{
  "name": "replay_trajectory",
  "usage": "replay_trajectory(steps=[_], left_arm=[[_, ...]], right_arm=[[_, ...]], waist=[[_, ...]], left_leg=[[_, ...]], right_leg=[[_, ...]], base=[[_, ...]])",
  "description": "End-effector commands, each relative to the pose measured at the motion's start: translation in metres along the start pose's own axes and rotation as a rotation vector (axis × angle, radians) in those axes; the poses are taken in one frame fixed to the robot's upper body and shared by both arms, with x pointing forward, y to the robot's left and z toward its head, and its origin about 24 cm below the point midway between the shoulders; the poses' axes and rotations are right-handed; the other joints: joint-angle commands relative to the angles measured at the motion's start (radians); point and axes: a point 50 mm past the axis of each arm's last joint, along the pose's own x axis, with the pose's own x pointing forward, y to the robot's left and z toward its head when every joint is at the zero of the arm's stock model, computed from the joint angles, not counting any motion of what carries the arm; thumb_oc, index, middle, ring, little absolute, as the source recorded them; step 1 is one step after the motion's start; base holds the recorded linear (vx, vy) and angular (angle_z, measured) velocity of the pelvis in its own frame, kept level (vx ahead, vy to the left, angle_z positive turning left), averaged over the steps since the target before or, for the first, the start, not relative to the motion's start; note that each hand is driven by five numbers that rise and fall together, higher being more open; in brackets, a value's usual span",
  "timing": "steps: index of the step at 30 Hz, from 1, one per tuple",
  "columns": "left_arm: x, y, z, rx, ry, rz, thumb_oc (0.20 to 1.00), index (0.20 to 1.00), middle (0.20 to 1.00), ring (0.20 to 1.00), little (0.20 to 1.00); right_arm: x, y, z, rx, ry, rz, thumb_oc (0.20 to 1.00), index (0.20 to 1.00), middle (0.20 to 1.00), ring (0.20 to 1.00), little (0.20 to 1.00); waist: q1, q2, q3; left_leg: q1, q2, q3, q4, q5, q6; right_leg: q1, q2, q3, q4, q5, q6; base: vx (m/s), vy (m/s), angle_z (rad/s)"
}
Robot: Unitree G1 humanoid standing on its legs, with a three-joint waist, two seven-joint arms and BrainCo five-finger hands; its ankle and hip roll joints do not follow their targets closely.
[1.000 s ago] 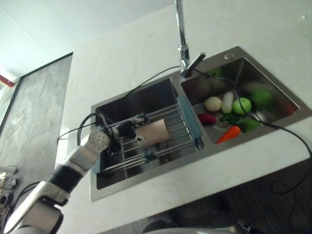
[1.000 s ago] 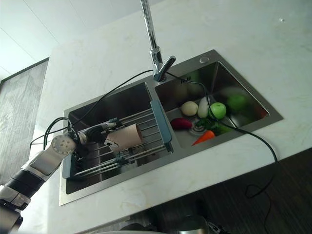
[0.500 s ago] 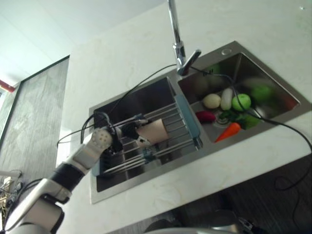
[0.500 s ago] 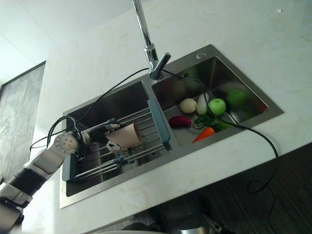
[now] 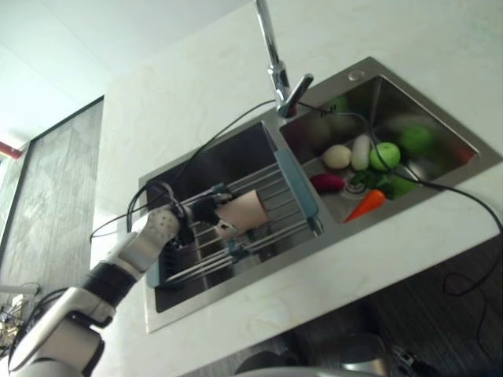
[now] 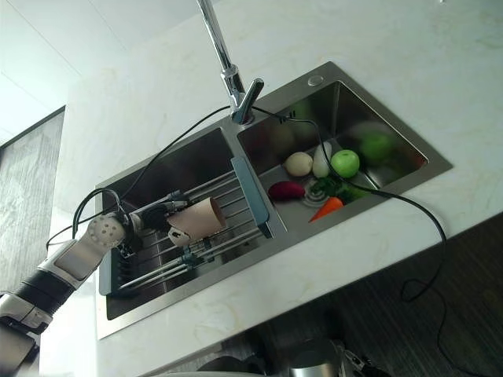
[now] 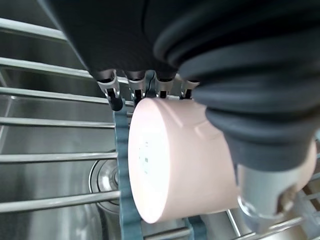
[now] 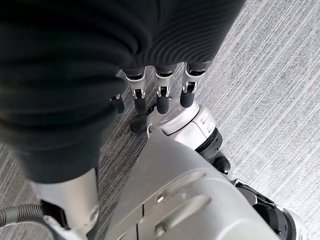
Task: Place the dishes in the dishwasher.
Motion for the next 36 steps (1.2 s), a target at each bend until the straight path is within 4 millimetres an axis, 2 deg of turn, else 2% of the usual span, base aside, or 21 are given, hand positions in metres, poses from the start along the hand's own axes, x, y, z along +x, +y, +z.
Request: replay_trajectory(steps=[1,8,22,27,32,33,34,36], left_arm=[[-0.002,0.032,0.008,0.072,0.003,0.114,1.0,1.0,1.0,1.0,1.0],[0.001,0.034,0.013,0.09,-0.01,0.132,1.0,1.0,1.0,1.0,1.0],[0.006,0.033,0.023,0.131,-0.018,0.112,1.0,1.0,1.0,1.0,1.0],[0.006,0.031,0.024,0.18,-0.007,0.085,1.0,1.0,1.0,1.0,1.0],[0.006,0.03,0.028,0.323,0.024,0.022,1.0,1.0,1.0,1.0,1.0],[0.007,0.029,0.03,0.366,0.022,0.008,0.78,0.78,0.78,0.78,0.78],[0.006,0.028,0.033,0.412,0.002,0.014,0.2,0.2,0.2,0.2,0.2],[0.006,0.028,0.037,0.445,-0.026,0.022,0.2,0.2,0.2,0.2,0.2]], right_arm=[[0.002,0.007,0.002,0.03,-0.014,0.028,1.0,1.0,1.0,1.0,1.0],[0.003,0.009,0.011,0.027,-0.041,0.04,1.0,1.0,1.0,1.0,1.0],[0.006,0.018,0.021,0.039,-0.071,0.067,1.0,1.0,1.0,1.0,1.0],[0.007,0.018,0.022,0.037,-0.072,0.065,1.0,1.0,1.0,1.0,1.0],[0.007,0.017,0.025,0.038,-0.077,0.059,1.0,1.0,1.0,1.0,1.0],[0.007,0.017,0.026,0.039,-0.081,0.058,1.0,1.0,1.0,1.0,1.0],[0.007,0.016,0.027,0.042,-0.084,0.057,1.0,1.0,1.0,1.0,1.0],[0.007,0.016,0.028,0.043,-0.086,0.057,1.0,1.0,1.0,1.0,1.0]], waist=[[-0.015,-0.049,-0.015],[-0.017,-0.049,0.013],[-0.022,-0.045,0.031],[-0.023,-0.042,0.034],[-0.027,-0.04,0.04],[-0.027,-0.04,0.042],[-0.027,-0.04,0.044],[-0.027,-0.04,0.044]], left_leg=[[0.012,0.001,-0.002,0.07,-0.121,-0.003],[-0.014,0.0,-0.009,0.074,-0.115,-0.004],[-0.028,0.0,-0.01,0.078,-0.112,-0.004],[-0.027,0.0,-0.007,0.077,-0.112,-0.004],[-0.027,0.0,-0.003,0.081,-0.114,-0.003],[-0.028,0.001,-0.002,0.082,-0.115,-0.003],[-0.028,0.001,-0.002,0.084,-0.115,-0.004],[-0.029,0.002,-0.001,0.084,-0.115,-0.004]], right_leg=[[-0.068,-0.064,-0.036,0.081,-0.022,0.051],[-0.099,-0.068,-0.025,0.091,-0.019,0.05],[-0.115,-0.073,-0.019,0.097,-0.015,0.051],[-0.117,-0.076,-0.019,0.098,-0.014,0.053],[-0.117,-0.08,-0.022,0.099,-0.013,0.055],[-0.119,-0.081,-0.021,0.1,-0.012,0.055],[-0.119,-0.081,-0.021,0.1,-0.012,0.056],[-0.119,-0.082,-0.021,0.1,-0.012,0.056]], base=[[0.0,0.0,0.0],[-0.04,0.001,-0.03],[-0.01,-0.003,-0.01],[0.0,0.0,0.0],[0.0,-0.001,-0.02],[0.0,0.0,0.0],[0.0,0.0,0.0],[0.0,0.0,0.0]])
